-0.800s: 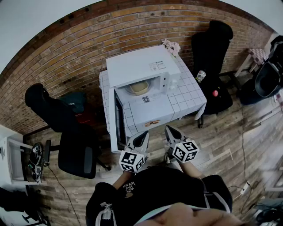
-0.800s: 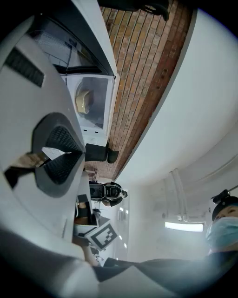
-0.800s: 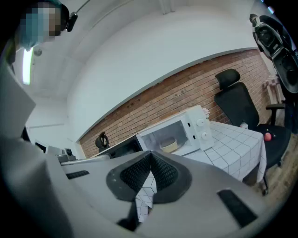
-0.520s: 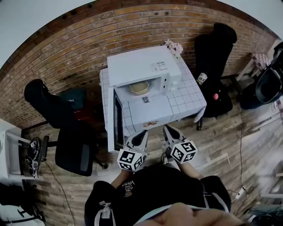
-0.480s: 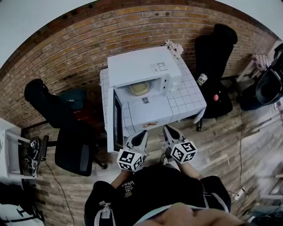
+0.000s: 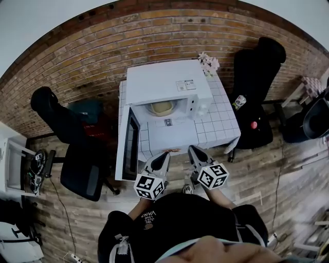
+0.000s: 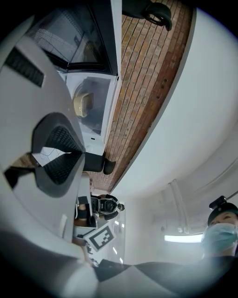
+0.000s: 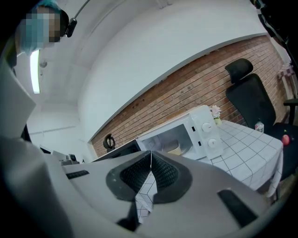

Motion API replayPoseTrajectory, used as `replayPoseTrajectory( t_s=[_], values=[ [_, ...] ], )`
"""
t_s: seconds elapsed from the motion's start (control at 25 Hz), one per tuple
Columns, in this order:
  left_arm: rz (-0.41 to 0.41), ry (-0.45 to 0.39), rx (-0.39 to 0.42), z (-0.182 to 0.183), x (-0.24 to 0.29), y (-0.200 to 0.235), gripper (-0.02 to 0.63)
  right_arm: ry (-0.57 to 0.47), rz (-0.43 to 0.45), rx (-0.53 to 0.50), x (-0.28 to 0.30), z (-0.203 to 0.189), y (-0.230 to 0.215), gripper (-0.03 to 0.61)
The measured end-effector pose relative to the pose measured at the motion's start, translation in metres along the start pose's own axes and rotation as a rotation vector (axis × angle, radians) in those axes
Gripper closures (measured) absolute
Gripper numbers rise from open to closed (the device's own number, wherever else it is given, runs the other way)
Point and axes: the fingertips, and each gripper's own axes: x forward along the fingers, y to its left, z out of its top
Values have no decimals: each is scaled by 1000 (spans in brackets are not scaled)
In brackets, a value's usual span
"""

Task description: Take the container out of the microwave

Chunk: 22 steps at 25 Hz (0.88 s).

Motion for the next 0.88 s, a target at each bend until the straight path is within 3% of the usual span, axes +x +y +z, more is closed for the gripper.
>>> replayPoseTrajectory(
  t_s=[0.6,0.88],
  values=[
    [161,-41,-41,-2,48,5,603,56,67,23,15,22,-52,574],
    [185,-37,-48,-1,61,14,603,65,82,33,33,26,-60,574]
  ],
)
